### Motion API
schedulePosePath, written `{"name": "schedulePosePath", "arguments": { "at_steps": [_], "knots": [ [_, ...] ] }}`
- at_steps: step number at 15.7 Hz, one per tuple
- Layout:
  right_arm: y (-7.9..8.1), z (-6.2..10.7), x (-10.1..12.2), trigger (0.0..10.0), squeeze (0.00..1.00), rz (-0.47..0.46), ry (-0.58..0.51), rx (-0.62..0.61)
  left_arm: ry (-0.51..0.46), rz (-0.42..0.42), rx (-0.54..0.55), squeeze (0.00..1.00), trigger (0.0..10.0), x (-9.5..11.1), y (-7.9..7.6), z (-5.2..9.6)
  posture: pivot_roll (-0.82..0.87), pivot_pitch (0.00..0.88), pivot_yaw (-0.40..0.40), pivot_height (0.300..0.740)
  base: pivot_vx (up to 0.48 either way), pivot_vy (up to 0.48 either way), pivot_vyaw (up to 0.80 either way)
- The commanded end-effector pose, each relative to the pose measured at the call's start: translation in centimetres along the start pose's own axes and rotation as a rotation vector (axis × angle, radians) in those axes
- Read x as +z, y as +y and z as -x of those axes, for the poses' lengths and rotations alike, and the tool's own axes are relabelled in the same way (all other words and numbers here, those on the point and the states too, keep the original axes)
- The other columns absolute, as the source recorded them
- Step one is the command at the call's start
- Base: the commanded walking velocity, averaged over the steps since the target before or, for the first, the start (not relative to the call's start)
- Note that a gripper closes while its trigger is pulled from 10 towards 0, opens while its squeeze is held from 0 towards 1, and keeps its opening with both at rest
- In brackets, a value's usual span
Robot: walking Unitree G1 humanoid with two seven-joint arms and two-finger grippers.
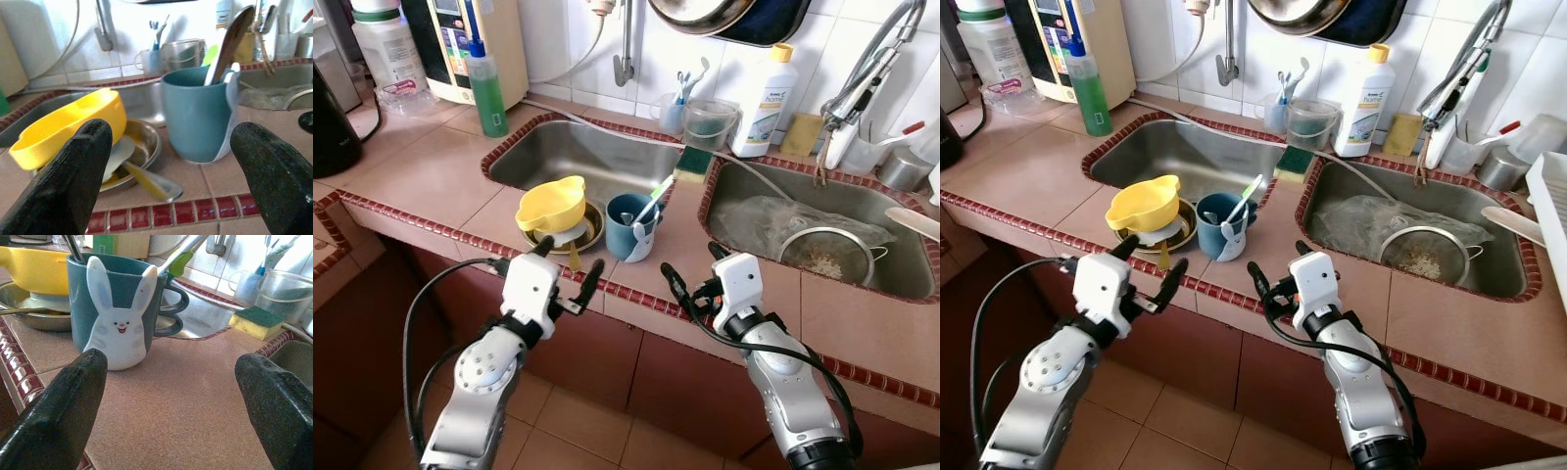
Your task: Kitchen organization
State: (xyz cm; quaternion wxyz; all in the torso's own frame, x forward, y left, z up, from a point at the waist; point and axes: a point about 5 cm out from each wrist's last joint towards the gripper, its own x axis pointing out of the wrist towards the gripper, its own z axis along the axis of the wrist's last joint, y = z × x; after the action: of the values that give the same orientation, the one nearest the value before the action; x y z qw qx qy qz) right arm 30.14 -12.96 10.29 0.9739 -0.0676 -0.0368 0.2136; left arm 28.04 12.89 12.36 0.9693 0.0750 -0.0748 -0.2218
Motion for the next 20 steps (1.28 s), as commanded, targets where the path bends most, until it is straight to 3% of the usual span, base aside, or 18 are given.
{"name": "schedulePosePath", "arguments": {
  "at_steps": [1, 12, 20],
  "knots": [
    [0.0, -0.1, 0.4, 10.0, 0.0, 0.017, -0.015, 0.002, -0.012, -0.012, -0.025, 0.0, 10.0, 0.2, -0.4, -0.6, -0.03, 0.015, -0.027, 0.74, 0.0, 0.0, 0.0],
    [0.2, 0.2, 0.4, 10.0, 0.0, 0.021, -0.022, -0.01, -0.111, 0.015, -0.106, 0.0, 10.0, 2.5, -2.4, -5.2, -0.07, 0.011, 0.005, 0.74, 0.0, 0.0, 0.0],
    [0.3, 0.3, 0.5, 10.0, 0.0, 0.017, -0.026, -0.029, -0.135, 0.013, -0.15, 0.0, 10.0, 3.0, -3.2, -6.3, -0.08, 0.021, 0.023, 0.74, 0.0, 0.0, 0.0]
  ]
}}
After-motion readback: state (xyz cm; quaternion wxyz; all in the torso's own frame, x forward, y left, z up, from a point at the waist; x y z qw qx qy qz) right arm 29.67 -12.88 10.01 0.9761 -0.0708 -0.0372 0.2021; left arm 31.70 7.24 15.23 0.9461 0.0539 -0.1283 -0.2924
